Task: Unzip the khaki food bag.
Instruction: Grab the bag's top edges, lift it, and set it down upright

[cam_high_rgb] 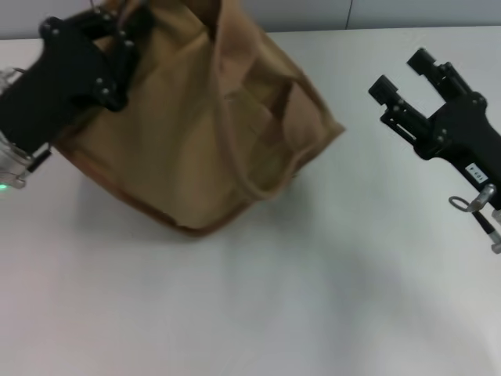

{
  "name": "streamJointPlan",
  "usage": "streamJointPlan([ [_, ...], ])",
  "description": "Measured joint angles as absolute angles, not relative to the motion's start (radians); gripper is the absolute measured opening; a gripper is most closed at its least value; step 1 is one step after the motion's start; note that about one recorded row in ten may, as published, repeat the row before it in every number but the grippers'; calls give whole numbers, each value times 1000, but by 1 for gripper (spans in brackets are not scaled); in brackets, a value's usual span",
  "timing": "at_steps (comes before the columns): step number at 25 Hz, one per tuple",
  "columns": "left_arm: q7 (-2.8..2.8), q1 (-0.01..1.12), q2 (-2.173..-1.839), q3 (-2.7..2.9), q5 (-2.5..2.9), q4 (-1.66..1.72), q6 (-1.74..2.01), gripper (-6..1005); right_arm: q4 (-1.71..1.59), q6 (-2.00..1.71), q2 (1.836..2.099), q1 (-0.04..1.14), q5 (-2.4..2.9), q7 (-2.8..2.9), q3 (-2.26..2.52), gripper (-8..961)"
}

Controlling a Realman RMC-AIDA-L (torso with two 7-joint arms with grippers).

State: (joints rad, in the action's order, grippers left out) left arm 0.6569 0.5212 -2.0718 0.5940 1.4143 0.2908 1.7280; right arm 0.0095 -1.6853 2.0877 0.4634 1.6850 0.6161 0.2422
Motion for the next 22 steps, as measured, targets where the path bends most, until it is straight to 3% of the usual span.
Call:
streamJointPlan([
  [12, 339, 573, -2080, 669, 1414, -25, 1675, 70, -98, -1686, 2085, 445, 1683, 343, 183, 842],
  [22, 317, 646, -2080, 670, 1482, -111, 1655, 71, 20, -1528, 2087, 534, 1691, -34, 169, 841],
])
